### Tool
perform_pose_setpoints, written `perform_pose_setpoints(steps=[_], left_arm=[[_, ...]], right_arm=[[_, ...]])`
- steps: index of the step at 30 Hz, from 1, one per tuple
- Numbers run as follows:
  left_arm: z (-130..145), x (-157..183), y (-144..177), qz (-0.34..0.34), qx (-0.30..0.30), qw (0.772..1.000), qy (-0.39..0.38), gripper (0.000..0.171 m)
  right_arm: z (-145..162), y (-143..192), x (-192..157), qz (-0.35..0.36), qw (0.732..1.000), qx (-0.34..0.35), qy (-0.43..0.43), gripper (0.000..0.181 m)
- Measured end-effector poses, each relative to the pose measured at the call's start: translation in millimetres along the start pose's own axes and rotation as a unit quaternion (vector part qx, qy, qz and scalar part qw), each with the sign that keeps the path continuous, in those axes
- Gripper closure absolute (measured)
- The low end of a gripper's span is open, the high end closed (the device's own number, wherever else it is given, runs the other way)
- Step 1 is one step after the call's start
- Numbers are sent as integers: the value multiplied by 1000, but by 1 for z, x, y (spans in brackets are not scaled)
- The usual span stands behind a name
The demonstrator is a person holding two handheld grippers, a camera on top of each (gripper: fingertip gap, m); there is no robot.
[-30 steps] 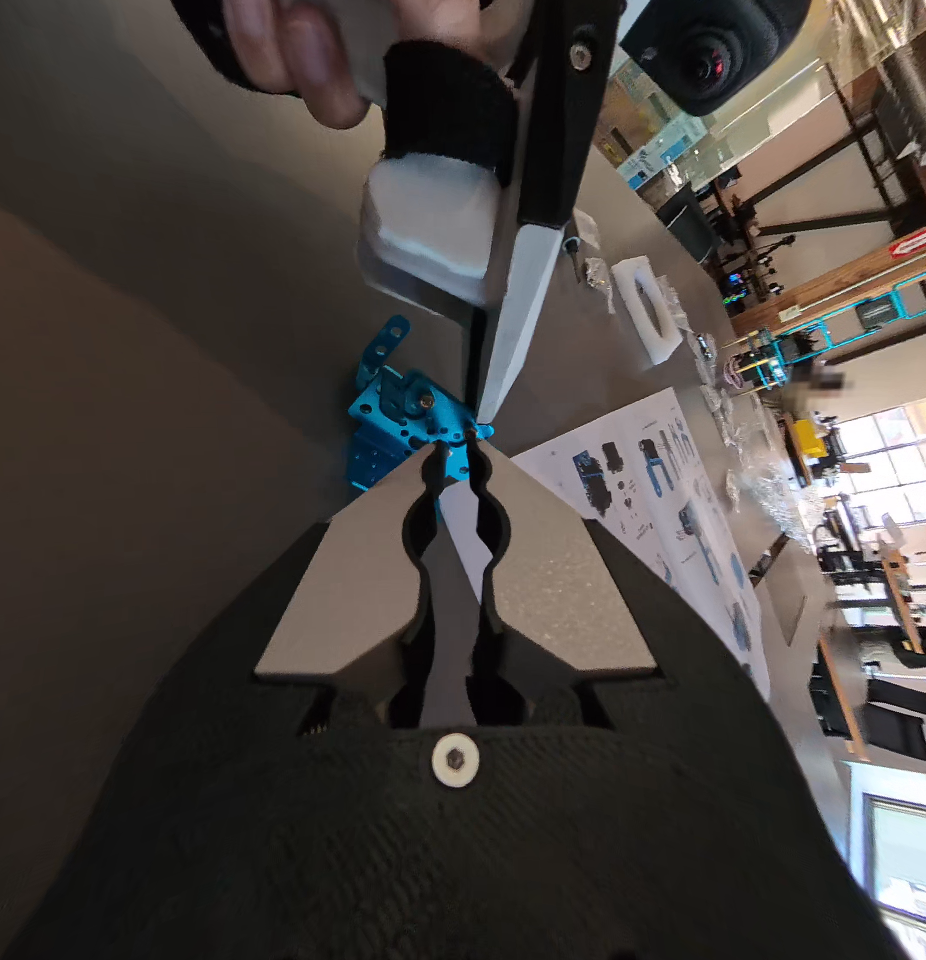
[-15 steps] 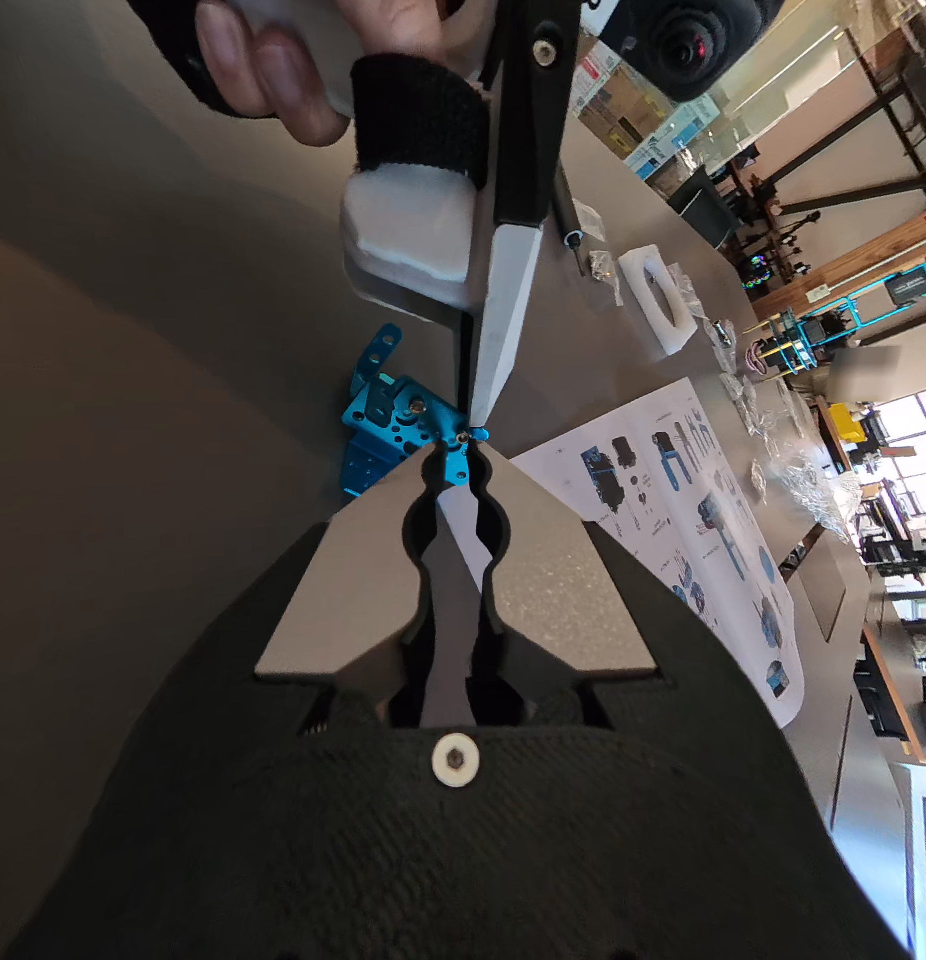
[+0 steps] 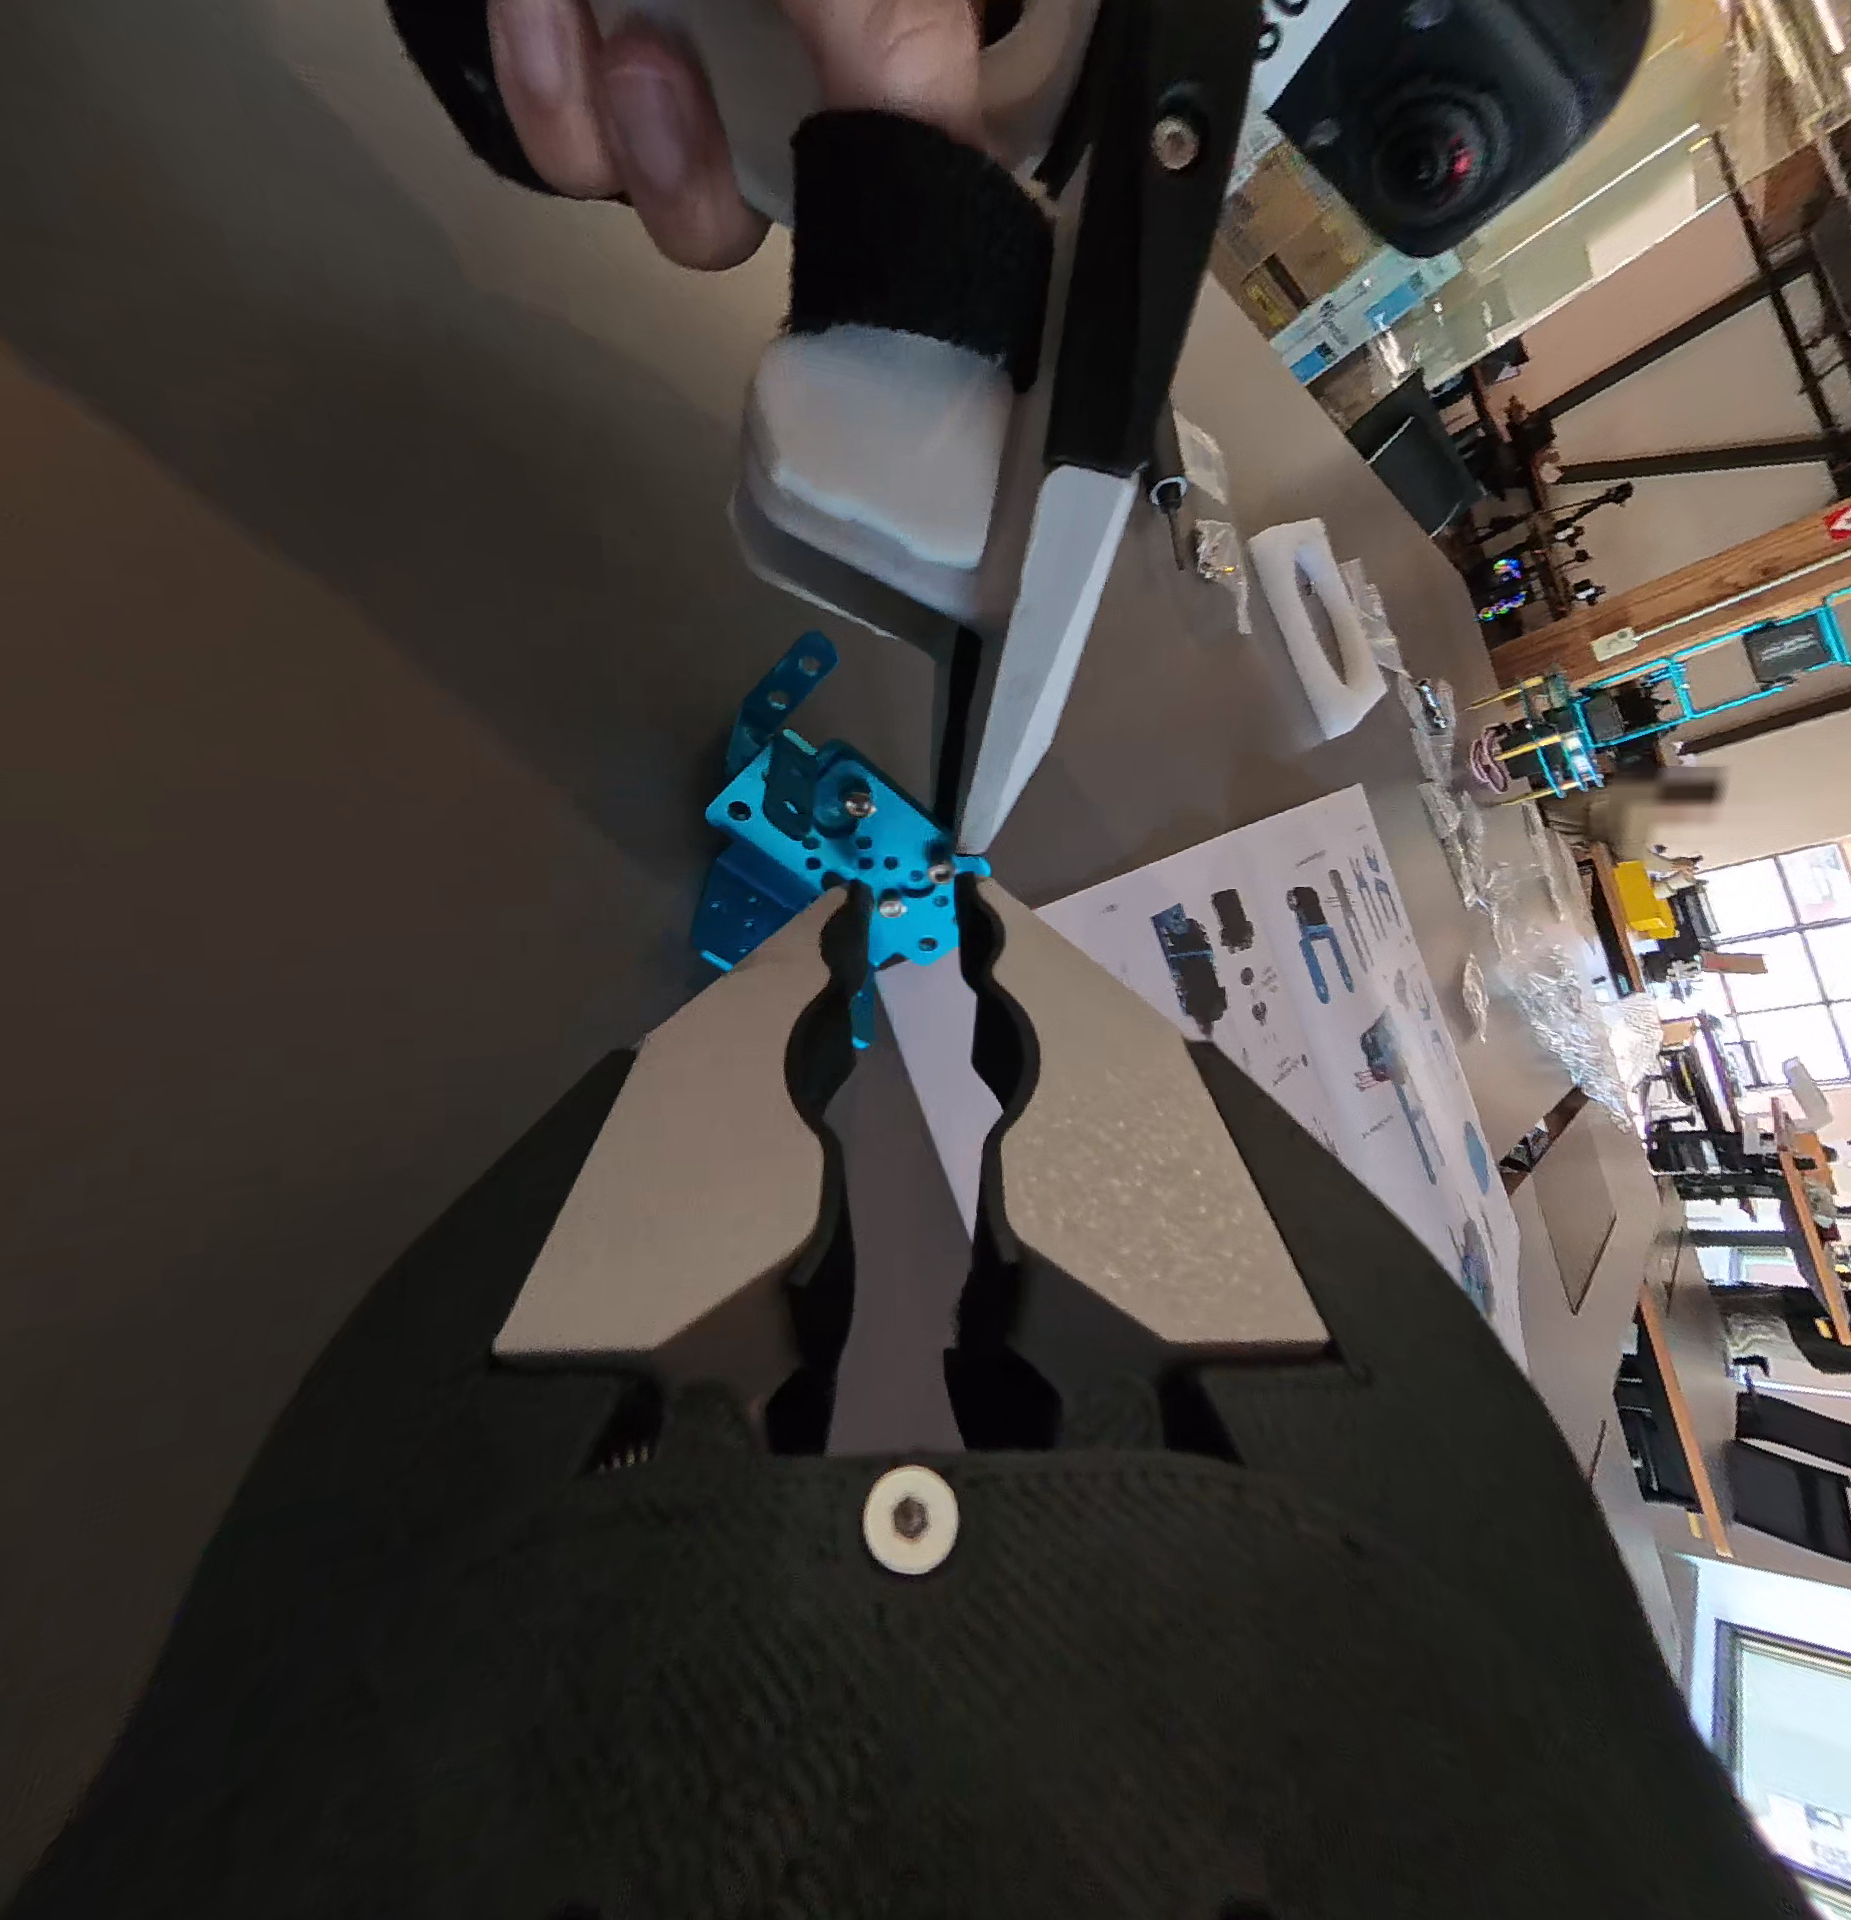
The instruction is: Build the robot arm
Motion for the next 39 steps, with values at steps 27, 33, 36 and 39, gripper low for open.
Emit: perform_pose_setpoints(steps=[27,33,36,39], left_arm=[[1,1,0,0,1,1000,-2,168],[1,1,-1,0,1,1000,-3,168],[1,1,-1,0,0,1000,-3,168],[0,1,-1,0,1,1000,-3,168]], right_arm=[[-5,-2,1,5,1000,-16,3,163],[-5,-3,3,5,999,-40,7,165],[-8,0,3,8,1000,-25,13,165],[-5,-3,1,-3,999,-40,10,163]])
Point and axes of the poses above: each gripper's, where its closed fingertips meet, y back along the fingers, z out of its underside, x = y × z across the jaws, the point moved 10 cm from there along y, back along the fingers, and after that the axes turned 4 degrees about y, right-handed, at the moved point
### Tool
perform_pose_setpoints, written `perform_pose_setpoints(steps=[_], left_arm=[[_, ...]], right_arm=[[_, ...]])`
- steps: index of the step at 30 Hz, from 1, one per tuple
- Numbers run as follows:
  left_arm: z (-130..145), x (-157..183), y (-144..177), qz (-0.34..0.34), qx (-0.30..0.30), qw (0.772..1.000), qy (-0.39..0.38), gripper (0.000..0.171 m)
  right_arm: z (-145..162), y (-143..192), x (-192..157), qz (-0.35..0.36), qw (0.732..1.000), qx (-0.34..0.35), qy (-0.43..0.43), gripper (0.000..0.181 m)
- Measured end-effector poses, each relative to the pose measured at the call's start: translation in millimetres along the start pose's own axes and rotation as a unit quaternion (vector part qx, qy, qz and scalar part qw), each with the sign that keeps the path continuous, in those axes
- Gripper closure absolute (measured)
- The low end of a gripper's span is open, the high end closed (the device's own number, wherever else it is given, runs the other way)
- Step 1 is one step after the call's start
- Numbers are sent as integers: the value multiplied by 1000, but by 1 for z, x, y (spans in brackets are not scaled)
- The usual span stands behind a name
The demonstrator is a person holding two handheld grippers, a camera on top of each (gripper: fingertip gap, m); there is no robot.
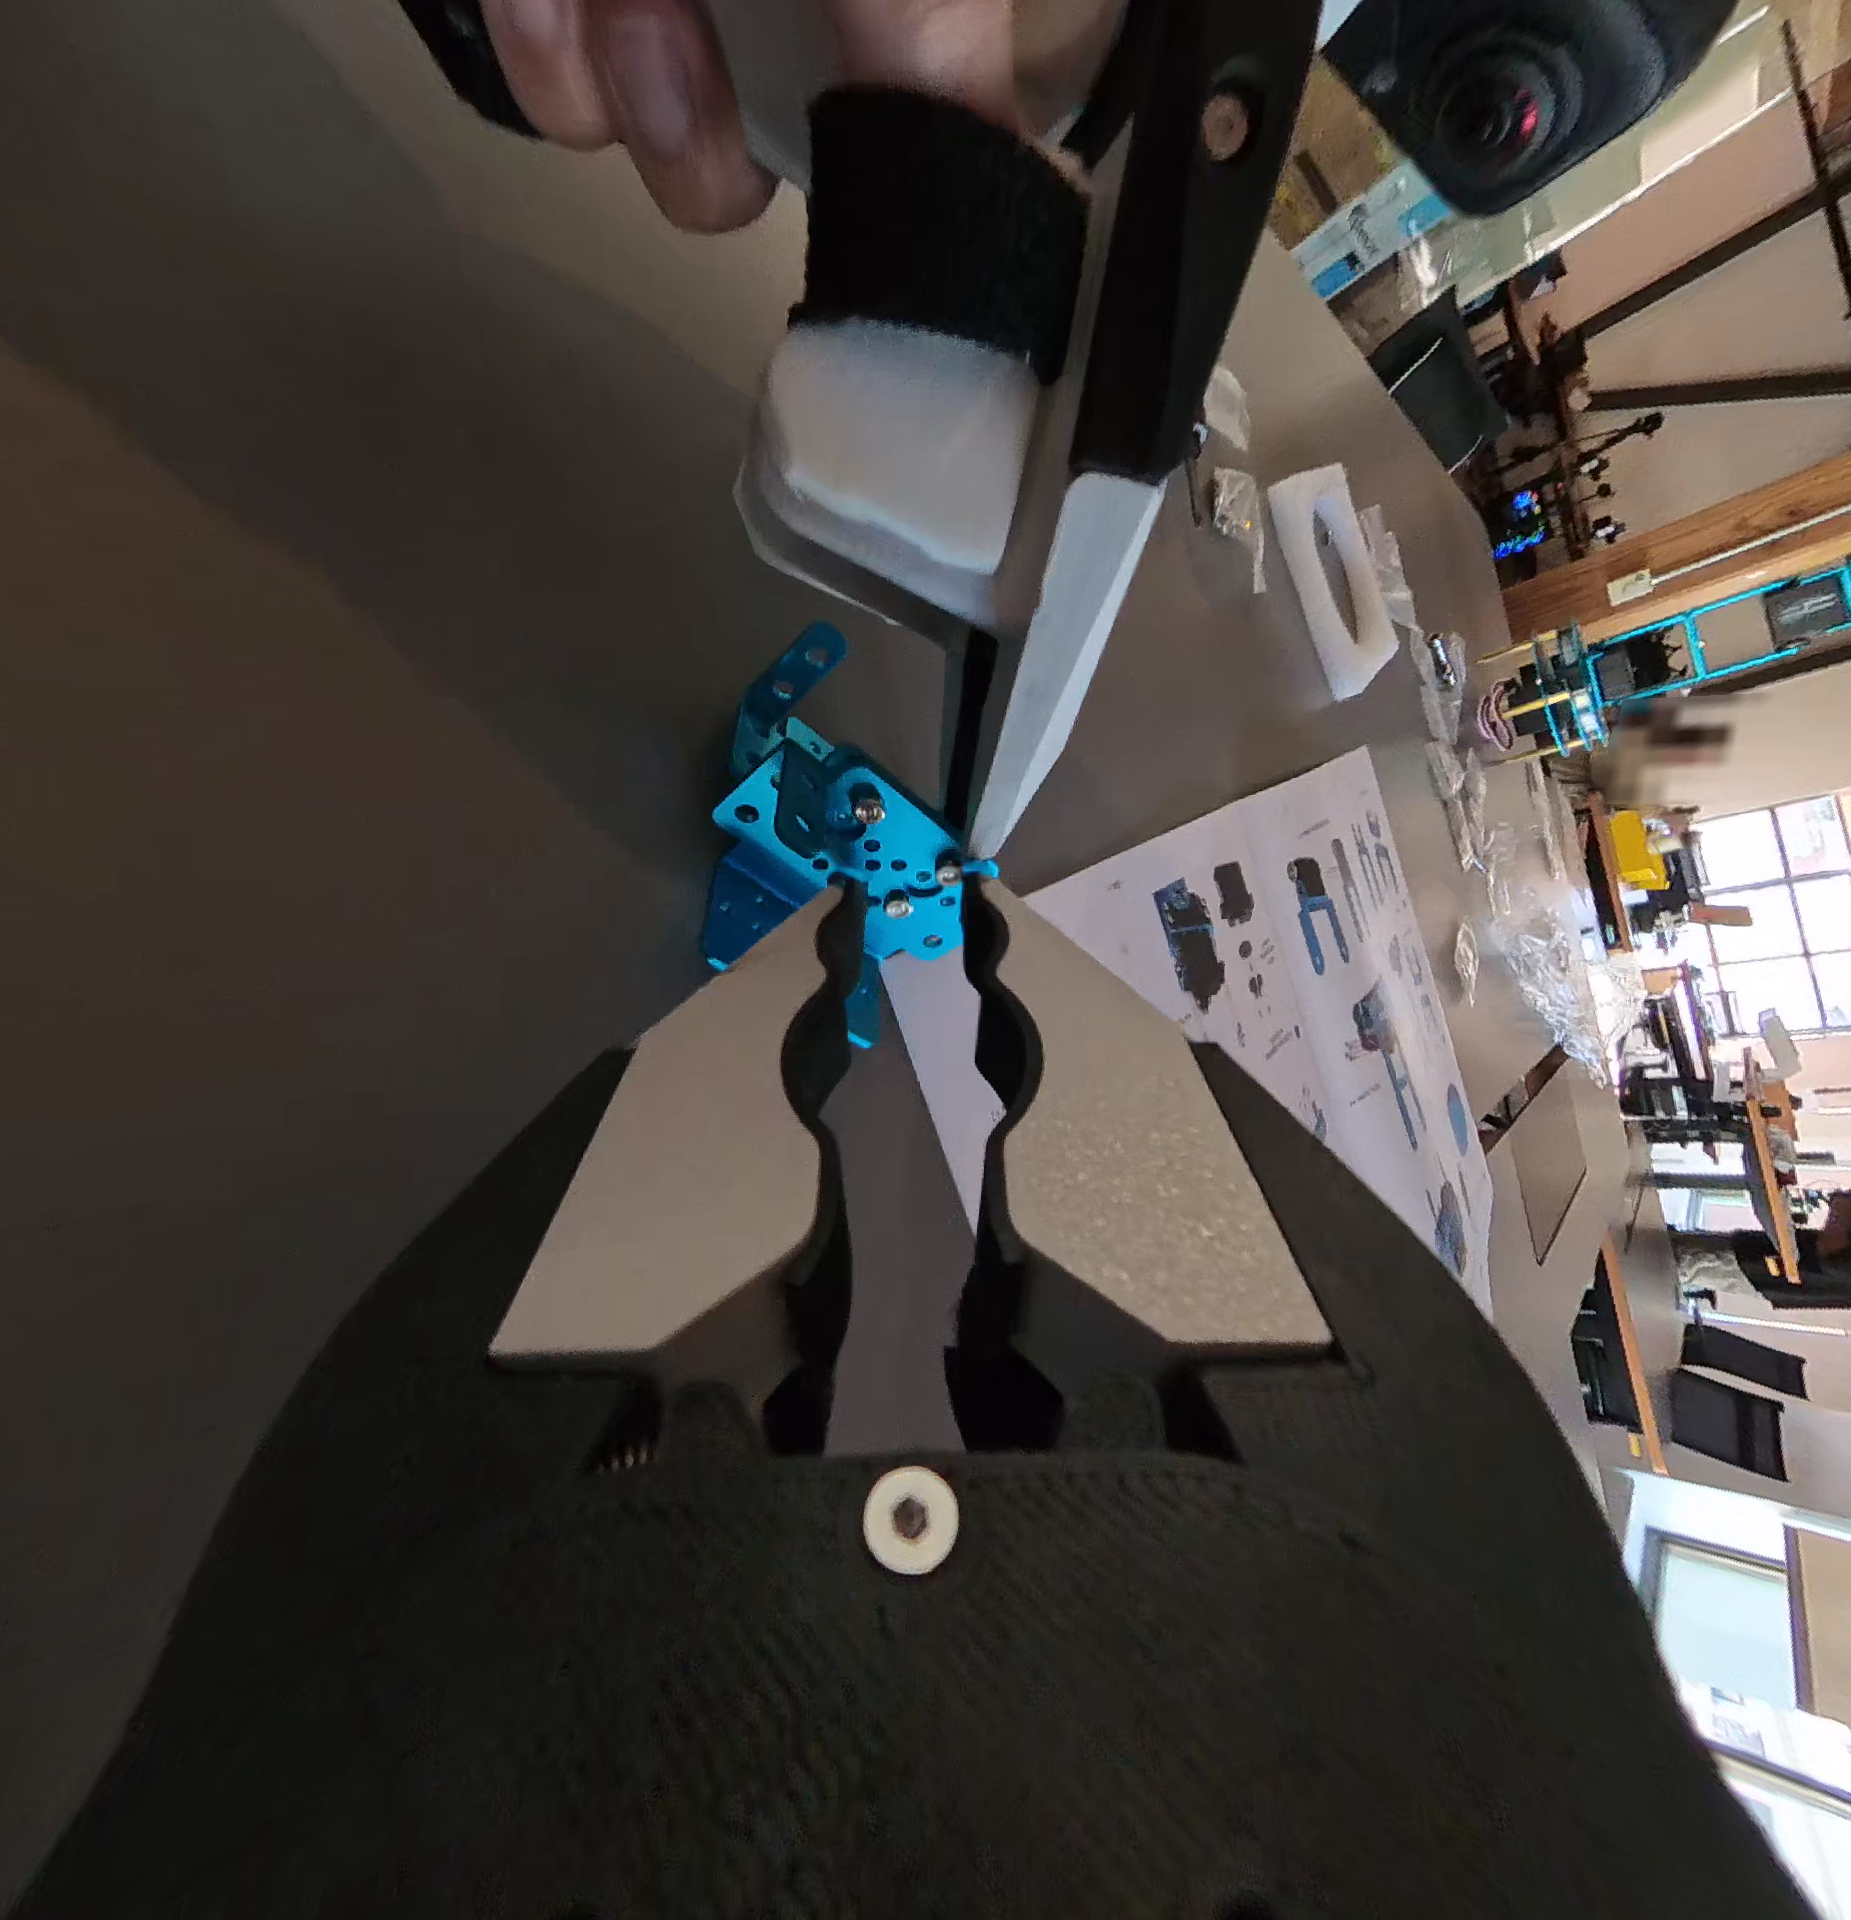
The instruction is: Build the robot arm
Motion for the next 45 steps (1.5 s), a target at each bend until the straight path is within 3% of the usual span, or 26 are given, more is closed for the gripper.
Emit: perform_pose_setpoints(steps=[7,11,17,22,26,30,45], left_arm=[[0,0,-1,0,-1,1000,1,168],[-1,0,-1,-2,-1,1000,0,168],[-1,0,-1,0,-2,1000,0,168],[-2,0,-1,-4,3,1000,-3,168],[-1,0,-2,-2,1,1000,-3,168],[-2,0,-2,-3,4,1000,-3,168],[-2,1,-4,-2,5,1000,0,168]], right_arm=[[-3,4,1,4,1000,13,-5,163],[2,-2,-2,-17,1000,-17,-7,161],[-3,4,0,6,1000,11,-19,160],[2,-2,-2,-24,999,-25,-35,162],[-2,5,2,9,999,3,-42,160],[1,0,-2,-23,998,-6,-58,154],[-4,5,2,-13,995,-26,-97,163]])
Point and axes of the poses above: each gripper's, where its closed fingertips meet, y back along the fingers, z out of its underside, x = y × z across the jaws, the point moved 10 cm from there along y, back along the fingers, and after that the axes turned 4 degrees about y, right-handed, at the moved point
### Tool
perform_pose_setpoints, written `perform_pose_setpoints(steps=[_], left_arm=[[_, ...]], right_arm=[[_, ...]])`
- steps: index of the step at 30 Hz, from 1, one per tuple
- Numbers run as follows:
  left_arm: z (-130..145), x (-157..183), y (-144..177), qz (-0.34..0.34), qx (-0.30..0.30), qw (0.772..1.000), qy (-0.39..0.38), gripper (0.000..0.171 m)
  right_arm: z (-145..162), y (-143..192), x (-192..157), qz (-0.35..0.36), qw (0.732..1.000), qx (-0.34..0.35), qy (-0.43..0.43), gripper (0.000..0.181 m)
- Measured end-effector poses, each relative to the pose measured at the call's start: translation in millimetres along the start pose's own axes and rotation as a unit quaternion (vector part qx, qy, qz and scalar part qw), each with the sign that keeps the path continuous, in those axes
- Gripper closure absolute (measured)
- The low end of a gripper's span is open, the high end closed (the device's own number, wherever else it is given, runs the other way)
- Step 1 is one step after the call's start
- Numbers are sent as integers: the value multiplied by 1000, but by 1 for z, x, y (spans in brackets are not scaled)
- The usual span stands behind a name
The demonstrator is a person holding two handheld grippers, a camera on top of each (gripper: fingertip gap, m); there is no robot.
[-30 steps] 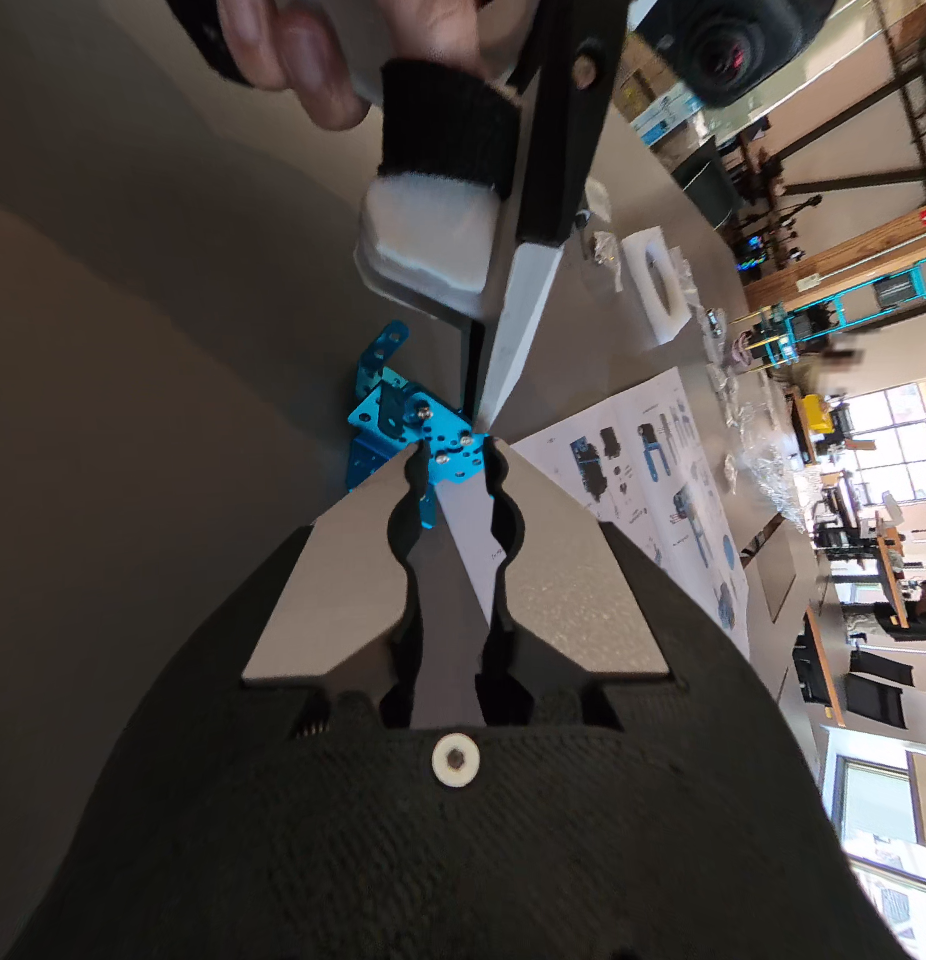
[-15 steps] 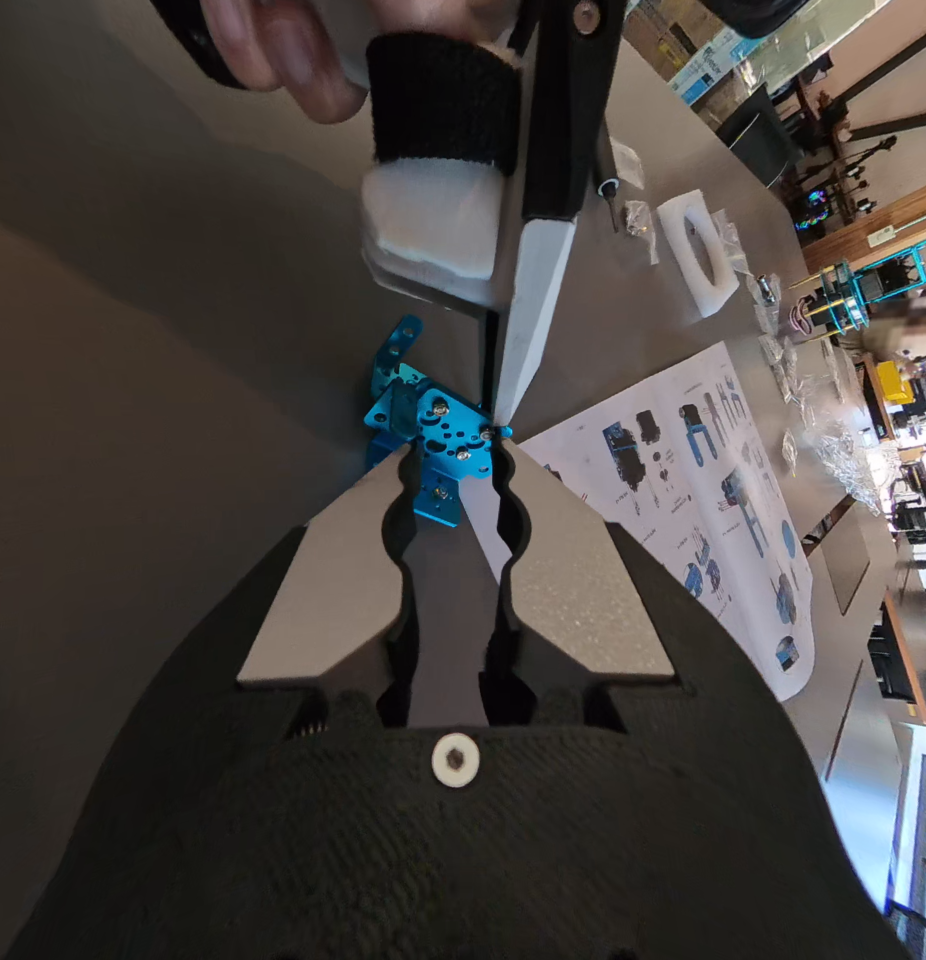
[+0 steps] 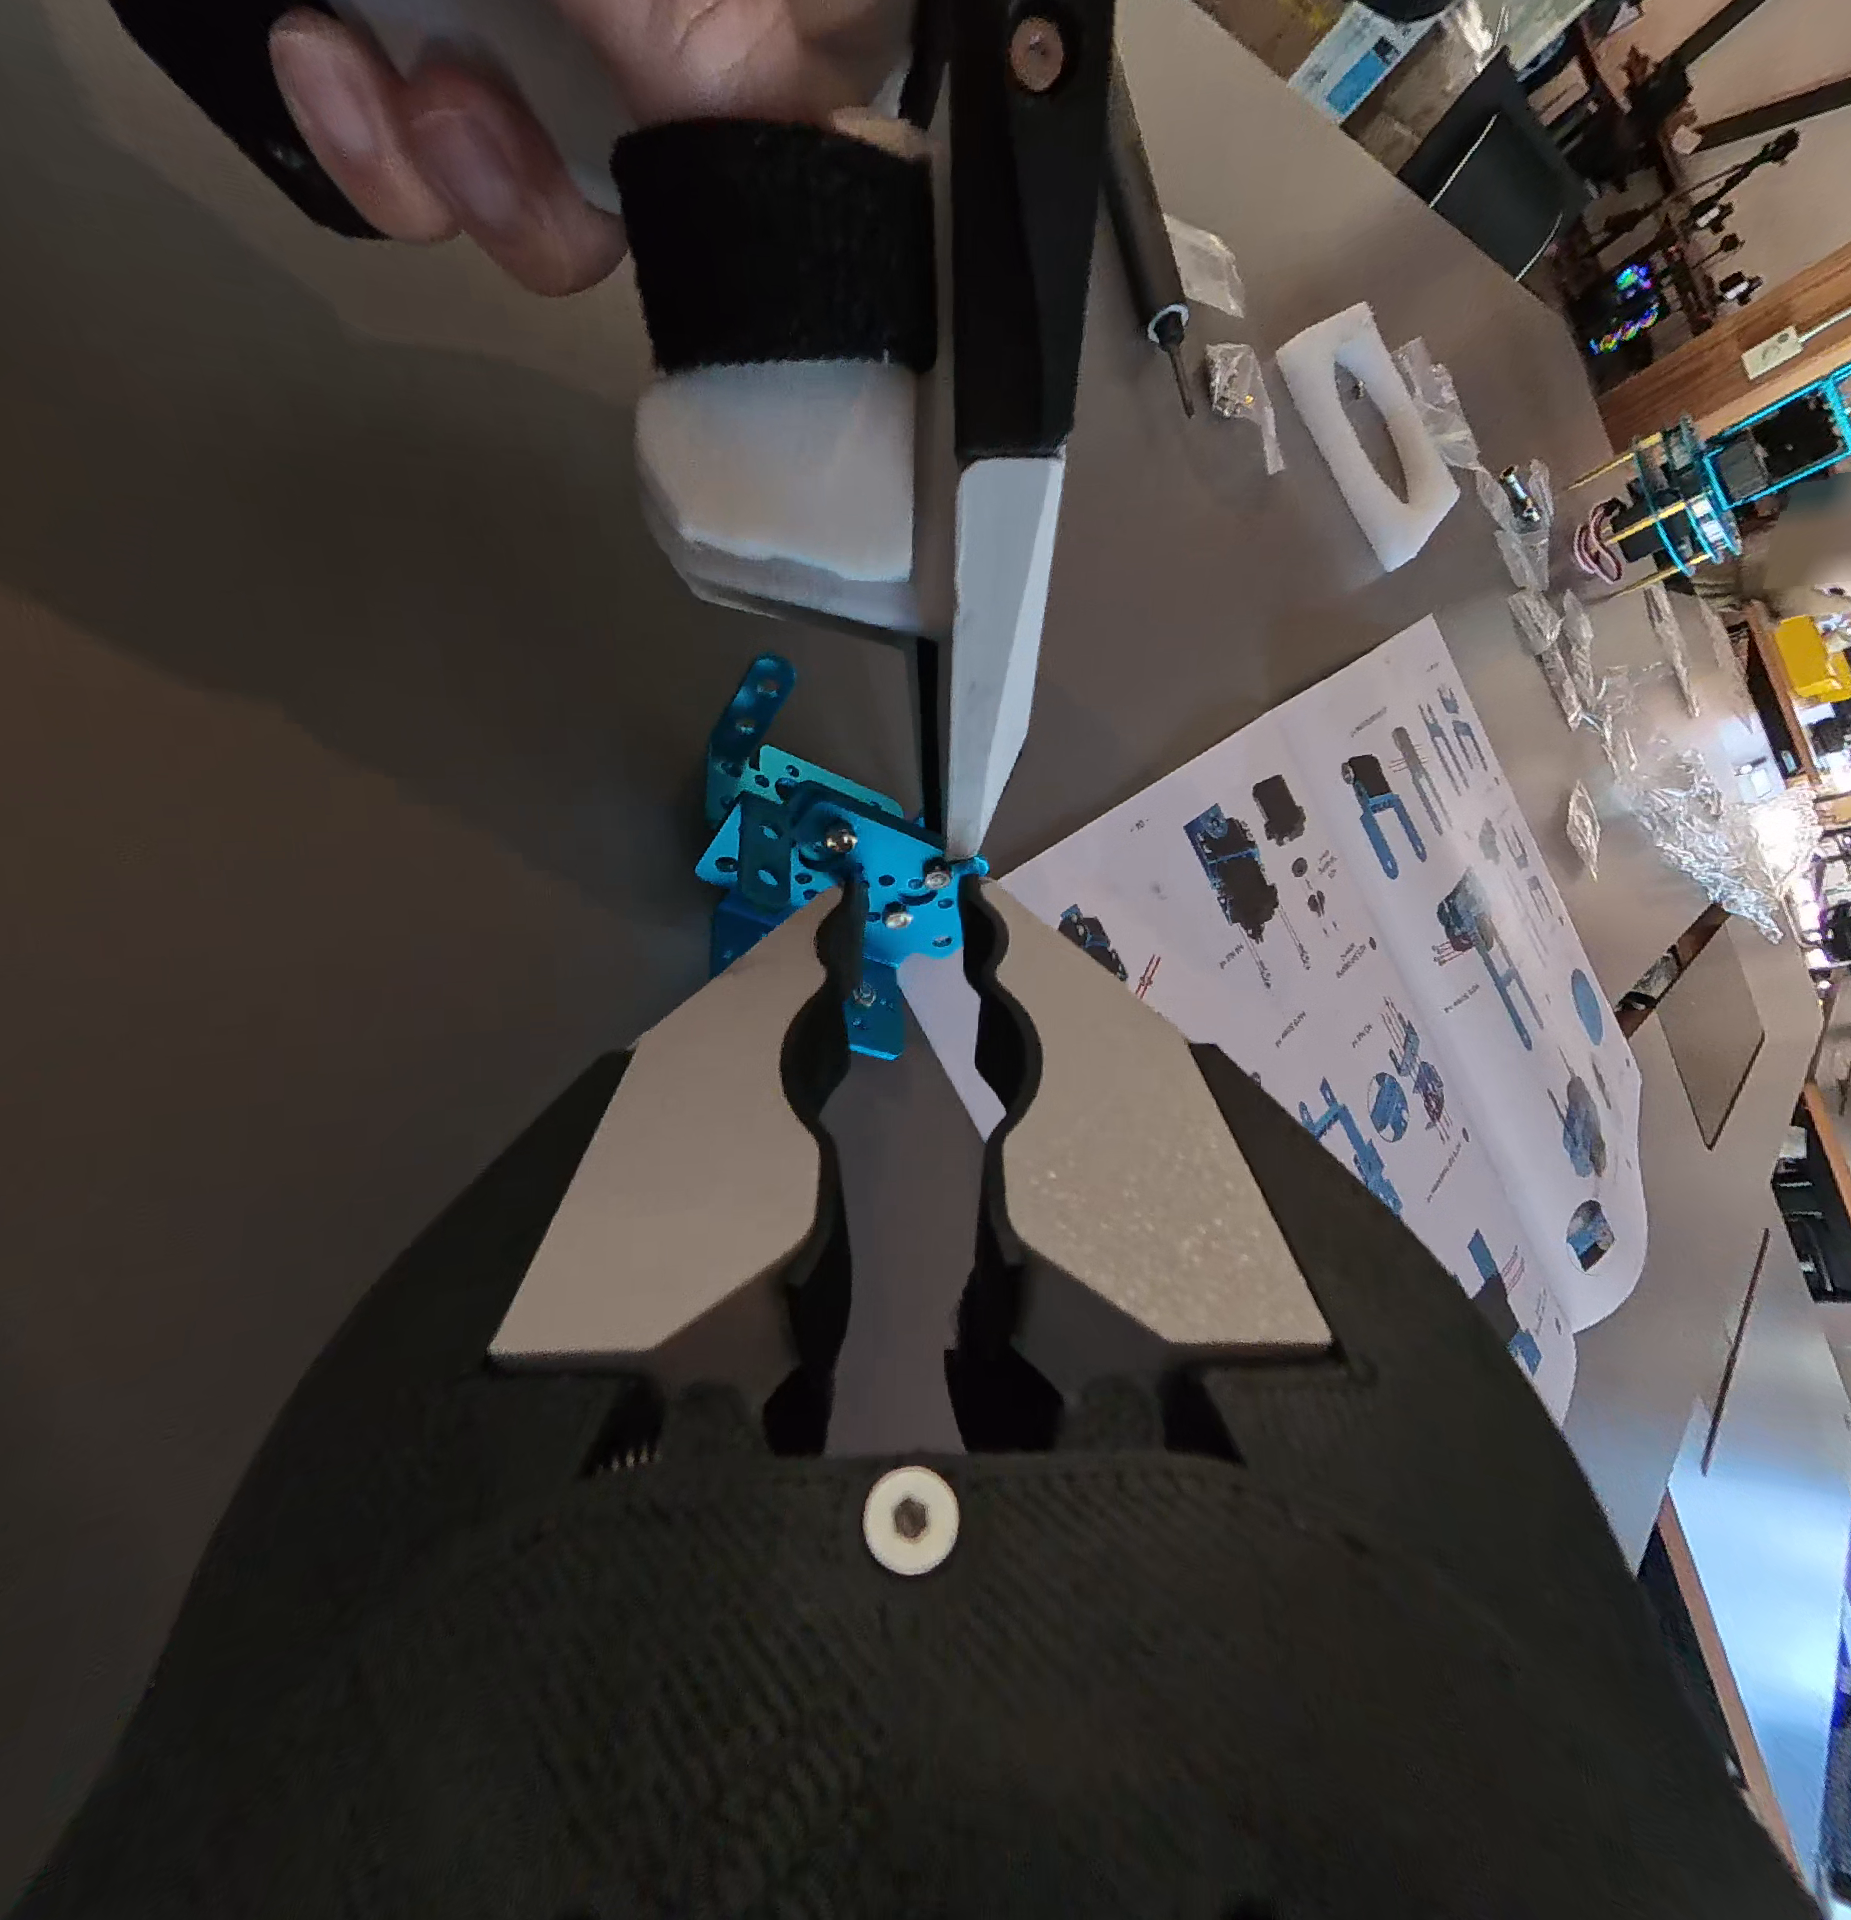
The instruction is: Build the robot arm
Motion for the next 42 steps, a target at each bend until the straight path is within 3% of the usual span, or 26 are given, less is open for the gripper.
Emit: perform_pose_setpoints(steps=[7,16,24,29,36,42], left_arm=[[2,-1,-2,19,-2,1000,12,168],[3,-1,-2,18,1,1000,12,168],[4,2,-3,12,1,1000,1,168],[6,4,-4,9,3,1000,-8,168],[2,6,4,49,21,999,-4,171],[0,8,11,6,22,998,-50,158]], right_arm=[[8,1,2,5,1000,22,2,179],[11,2,5,-33,998,44,-35,170],[15,2,11,-60,990,59,-111,176],[21,1,20,-124,965,72,-220,177],[19,5,17,-83,979,65,-172,177],[19,9,7,-39,989,74,-119,177]])
Point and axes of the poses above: each gripper's, where its closed fingertips meet, y back along the fingers, z out of its underside, x = y × z across the jaws, the point moved 10 cm from there along y, back along the fingers, and after that the axes turned 4 degrees about y, right-handed, at the moved point
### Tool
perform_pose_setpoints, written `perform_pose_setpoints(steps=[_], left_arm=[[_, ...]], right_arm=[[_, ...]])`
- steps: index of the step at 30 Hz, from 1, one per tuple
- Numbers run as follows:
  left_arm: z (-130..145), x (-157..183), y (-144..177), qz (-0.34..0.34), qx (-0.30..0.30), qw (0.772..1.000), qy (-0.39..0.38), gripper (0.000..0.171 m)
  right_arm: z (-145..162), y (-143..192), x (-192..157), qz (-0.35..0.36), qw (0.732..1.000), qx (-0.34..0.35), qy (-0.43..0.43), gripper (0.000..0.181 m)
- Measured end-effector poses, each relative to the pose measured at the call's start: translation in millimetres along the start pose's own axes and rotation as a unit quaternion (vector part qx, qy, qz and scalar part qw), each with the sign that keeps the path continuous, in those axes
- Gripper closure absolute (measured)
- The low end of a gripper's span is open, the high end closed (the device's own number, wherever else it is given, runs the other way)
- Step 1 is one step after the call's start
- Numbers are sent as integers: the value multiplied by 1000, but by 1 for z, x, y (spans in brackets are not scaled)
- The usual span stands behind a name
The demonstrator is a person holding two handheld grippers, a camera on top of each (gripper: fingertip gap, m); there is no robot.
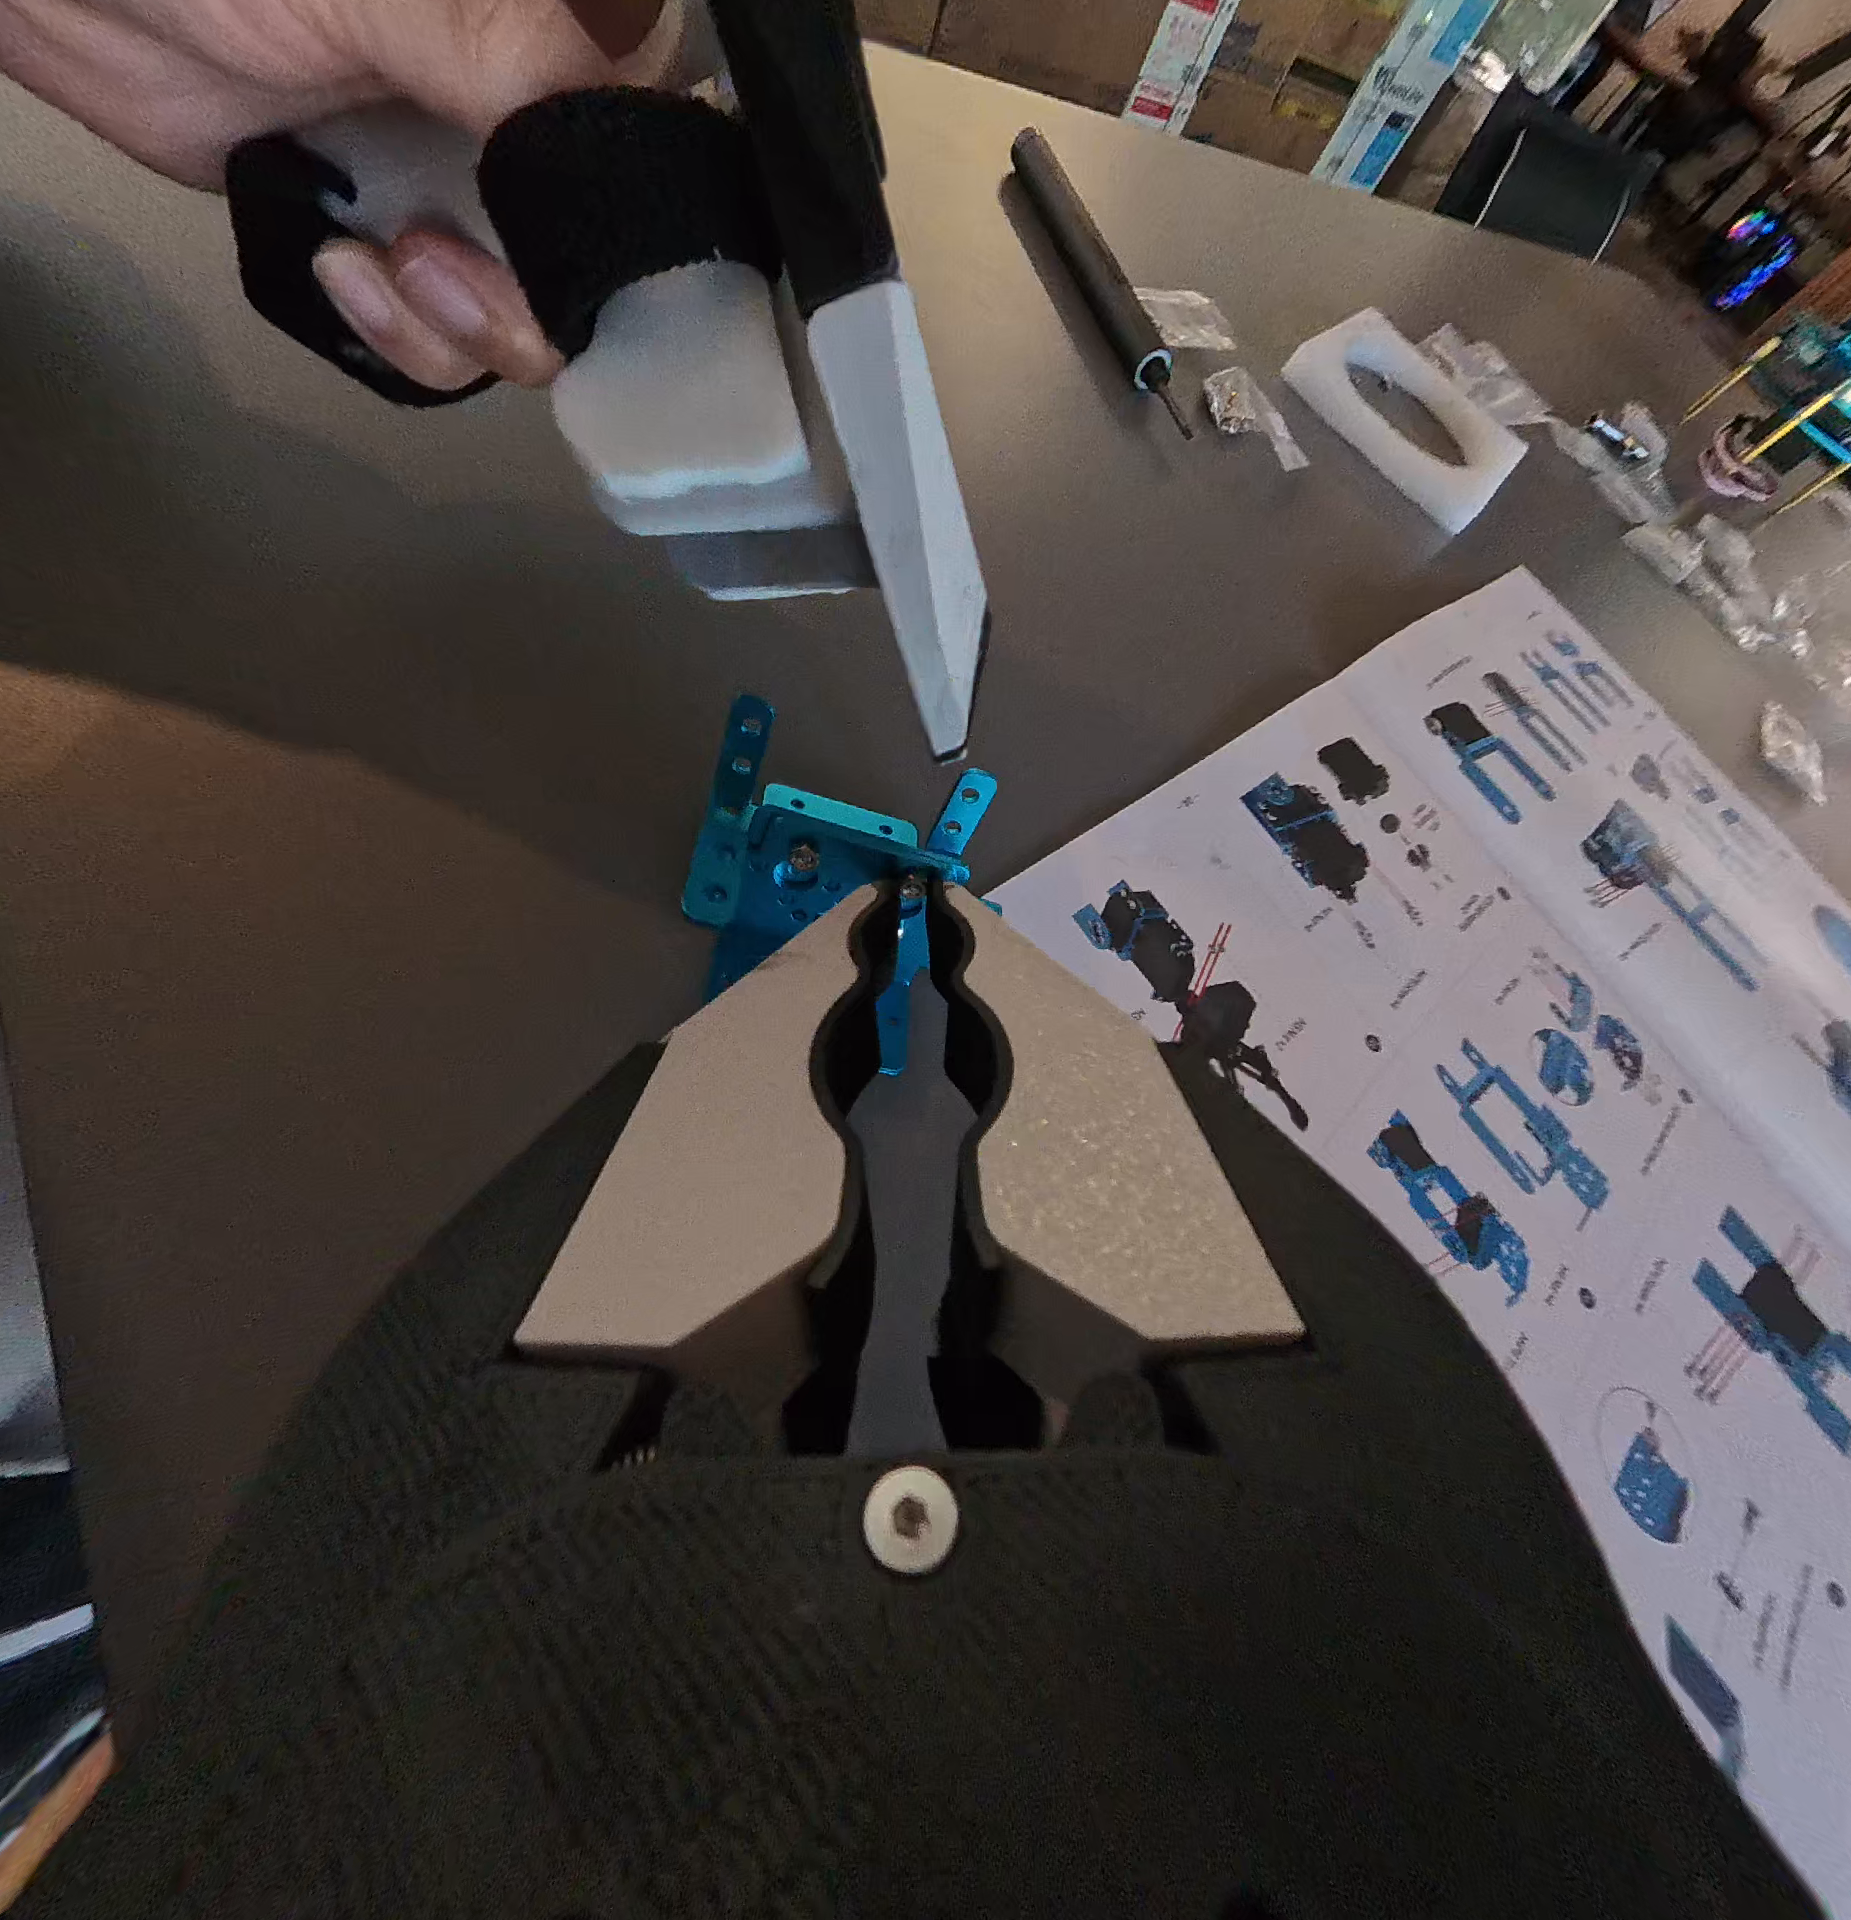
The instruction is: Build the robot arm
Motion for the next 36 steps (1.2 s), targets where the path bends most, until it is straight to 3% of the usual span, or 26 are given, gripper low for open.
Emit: perform_pose_setpoints(steps=[3,7,15,20,25,36], left_arm=[[7,5,-11,-28,-37,998,-38,156],[9,8,-16,-28,-25,998,-53,171],[11,2,-16,17,-18,1000,-13,171],[11,3,-16,4,-27,999,-25,160],[10,5,-21,-12,-32,998,-59,165],[10,2,-24,11,-22,999,-41,166]], right_arm=[[1,-1,-3,9,1000,-3,11,177],[1,0,-5,19,999,0,35,176],[0,4,-6,19,998,3,62,176],[-1,6,-3,12,998,7,61,176],[1,4,-3,2,998,0,62,176],[3,5,-1,5,998,0,59,175]])
Point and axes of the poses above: each gripper's, where its closed fingertips meet, y back along the fingers, z out of its underside, x = y × z across the jaws, the point moved 10 cm from there along y, back along the fingers, and after that the axes turned 4 degrees about y, right-handed, at the moved point
